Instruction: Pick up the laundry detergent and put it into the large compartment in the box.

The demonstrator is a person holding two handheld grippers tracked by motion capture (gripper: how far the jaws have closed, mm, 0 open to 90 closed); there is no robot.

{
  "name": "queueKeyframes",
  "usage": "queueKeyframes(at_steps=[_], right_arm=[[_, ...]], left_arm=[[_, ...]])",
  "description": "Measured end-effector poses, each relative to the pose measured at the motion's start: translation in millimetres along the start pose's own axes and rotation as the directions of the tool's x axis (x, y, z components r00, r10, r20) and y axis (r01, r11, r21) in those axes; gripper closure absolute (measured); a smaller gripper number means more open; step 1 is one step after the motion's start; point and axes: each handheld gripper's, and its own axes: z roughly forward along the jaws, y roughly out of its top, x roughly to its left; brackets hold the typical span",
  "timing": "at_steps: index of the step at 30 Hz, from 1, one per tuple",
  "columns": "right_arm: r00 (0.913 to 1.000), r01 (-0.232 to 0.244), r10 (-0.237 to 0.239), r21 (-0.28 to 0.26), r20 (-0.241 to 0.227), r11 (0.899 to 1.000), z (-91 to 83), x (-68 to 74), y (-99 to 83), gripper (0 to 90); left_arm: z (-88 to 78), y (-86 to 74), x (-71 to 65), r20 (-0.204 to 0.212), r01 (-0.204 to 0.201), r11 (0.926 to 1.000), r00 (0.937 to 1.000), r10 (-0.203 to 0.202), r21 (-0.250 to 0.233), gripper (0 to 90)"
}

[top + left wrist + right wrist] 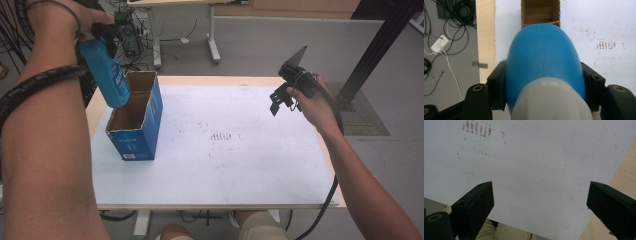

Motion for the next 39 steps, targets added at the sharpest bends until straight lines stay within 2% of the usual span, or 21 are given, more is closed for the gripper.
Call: queueKeyframes(at_steps=[11, 22, 39], right_arm=[[1.0, -0.004, 0.004, 0.004, 0.003, 1.0, 1.6, -1.0, -0.4, 7.5], [1.0, -0.009, 0.009, 0.006, 0.003, 1.0, 4.5, -5.8, -2.1, 7.5], [0.9999, -0.015, 0.015, 0.013, 0.005, 1.0, 6.2, -7.2, -2.8, 7.6]], left_arm=[[23.6, 2.7, 0.6, 0.013, -0.009, 0.9999, 0.9999, 0.008, 0.008, 37.2], [41.5, 8.1, -3.8, 0.012, -0.022, 0.9994, 0.9997, 0.022, 0.027, 37.2], [66.8, 8.7, -4.1, 0.018, -0.031, 0.9991, 0.9994, 0.03, 0.03, 37.2]])
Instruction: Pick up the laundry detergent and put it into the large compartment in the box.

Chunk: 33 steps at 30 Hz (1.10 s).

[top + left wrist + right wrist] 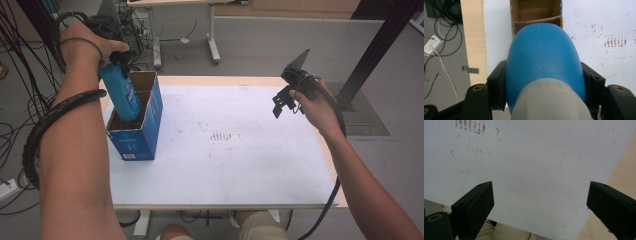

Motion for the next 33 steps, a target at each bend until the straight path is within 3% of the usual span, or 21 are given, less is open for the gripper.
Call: queueKeyframes(at_steps=[33], right_arm=[[1.0, -0.002, 0.002, 0.023, 0.006, 1.0, 12.0, 2.0, 4.8, 7.5]], left_arm=[[83.3, 3.0, -3.3, 0.005, -0.03, 0.9983, 0.9996, 0.03, 0.05, 37.2]])
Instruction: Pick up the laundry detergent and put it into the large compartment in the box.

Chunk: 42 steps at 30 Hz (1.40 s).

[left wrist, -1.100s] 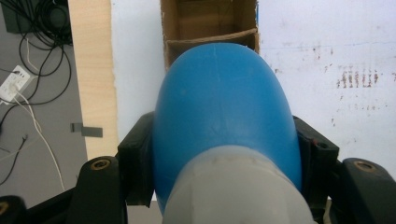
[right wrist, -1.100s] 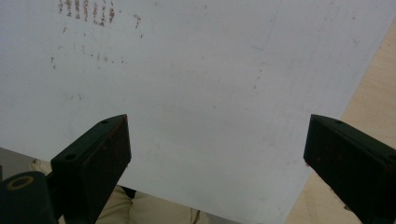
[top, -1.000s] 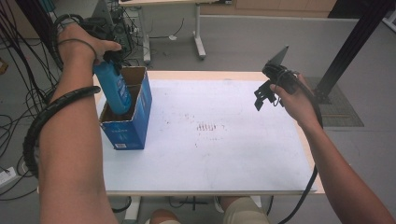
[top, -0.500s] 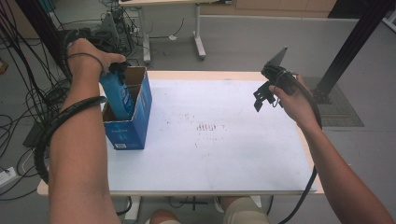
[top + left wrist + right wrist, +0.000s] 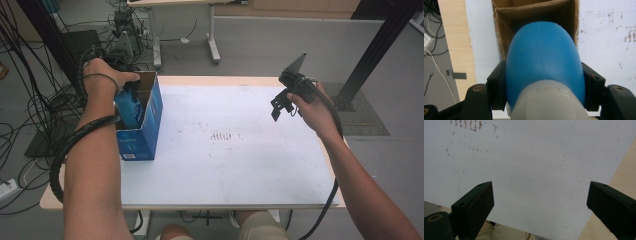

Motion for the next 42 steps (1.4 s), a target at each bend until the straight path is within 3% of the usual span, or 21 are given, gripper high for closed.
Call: queueKeyframes(at_steps=[4, 12, 23, 42], right_arm=[[1.0, 0.003, -0.003, 0.002, 0.0, 1.0, 2.2, 0.4, 0.2, 7.5], [1.0, 0.001, -0.001, 0.006, 0.0, 1.0, 6.1, 0.7, 0.8, 7.5], [1.0, -0.001, 0.001, 0.013, 0.005, 1.0, 9.7, 1.6, 2.4, 7.5], [0.9999, 0.006, -0.006, 0.017, 0.009, 1.0, 12.4, 6.5, 3.6, 7.5]], left_arm=[[12.0, 0.1, -5.2, -0.016, -0.017, 0.9998, 0.9997, 0.017, 0.007, 37.2], [31.6, 0.4, -4.3, -0.006, -0.01, 0.9998, 0.9999, 0.01, 0.017, 37.2], [54.2, 0.6, -6.8, -0.006, -0.035, 0.9988, 0.9993, 0.036, 0.034, 37.2], [65.6, -7.2, -3.2, -0.025, -0.06, 0.9979, 0.9978, 0.061, 0.025, 37.2]])
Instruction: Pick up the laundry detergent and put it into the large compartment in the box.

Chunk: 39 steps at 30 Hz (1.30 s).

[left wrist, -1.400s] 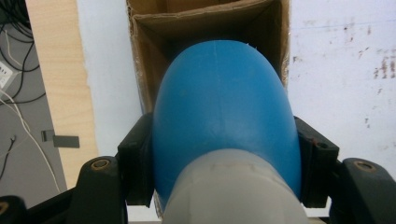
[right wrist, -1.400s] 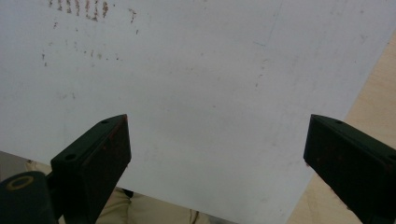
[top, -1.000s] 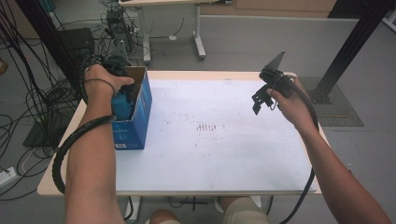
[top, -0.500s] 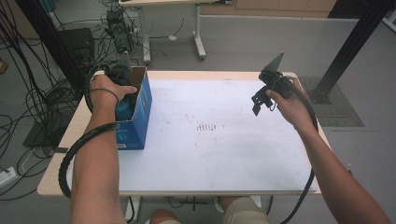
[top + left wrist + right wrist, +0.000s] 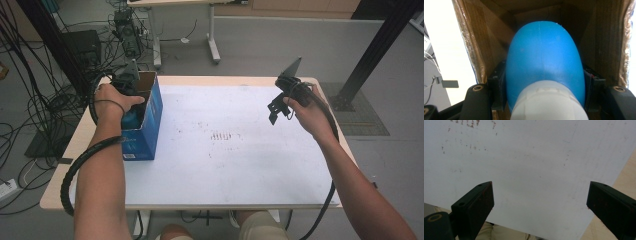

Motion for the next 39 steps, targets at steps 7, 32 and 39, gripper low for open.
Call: queueKeyframes(at_steps=[7, 32, 39], right_arm=[[1.0, -0.001, 0.001, -0.002, 0.001, 1.0, -1.5, 0.7, -1.1, 7.6], [0.9999, 0.003, -0.003, 0.0, -0.012, 1.0, 2.0, -0.8, -1.3, 7.5], [0.9999, 0.005, -0.005, 0.002, -0.012, 1.0, 1.8, -0.1, -1.1, 7.5]], left_arm=[[0.5, -1.3, -0.4, -0.001, 0.001, 1.0, 1.0, -0.001, -0.002, 37.2], [1.0, -1.7, -2.4, -0.002, 0.003, 1.0, 1.0, -0.003, -0.005, 37.0], [1.0, -1.7, -2.4, -0.001, 0.004, 1.0, 1.0, -0.004, -0.006, 36.9]])
